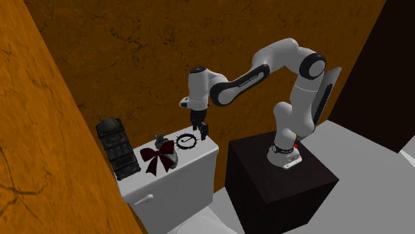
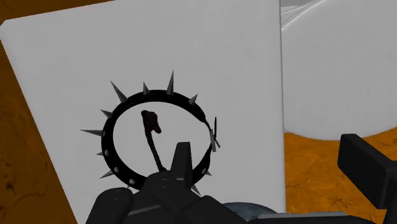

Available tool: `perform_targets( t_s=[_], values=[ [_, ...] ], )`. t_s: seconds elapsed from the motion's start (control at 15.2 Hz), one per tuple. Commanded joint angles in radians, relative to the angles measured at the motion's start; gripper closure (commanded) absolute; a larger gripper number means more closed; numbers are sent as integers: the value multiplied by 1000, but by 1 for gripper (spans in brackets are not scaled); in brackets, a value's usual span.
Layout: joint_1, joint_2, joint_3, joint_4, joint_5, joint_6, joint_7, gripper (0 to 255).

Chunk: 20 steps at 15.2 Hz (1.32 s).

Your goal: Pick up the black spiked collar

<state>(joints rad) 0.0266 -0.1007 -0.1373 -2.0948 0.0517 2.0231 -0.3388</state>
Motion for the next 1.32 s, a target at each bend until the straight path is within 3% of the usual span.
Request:
perform_targets(
  t_s=[0.0,0.2,0.86,0.92,1.25],
  values=[
    [-2,76,-5,42,0,18,-25,0],
    [-7,193,-9,114,1,39,-60,0],
    [-9,244,-7,66,12,134,-71,0],
    [-9,243,-8,64,11,136,-71,255],
    [-9,241,-8,63,11,135,-71,255]
  ],
)
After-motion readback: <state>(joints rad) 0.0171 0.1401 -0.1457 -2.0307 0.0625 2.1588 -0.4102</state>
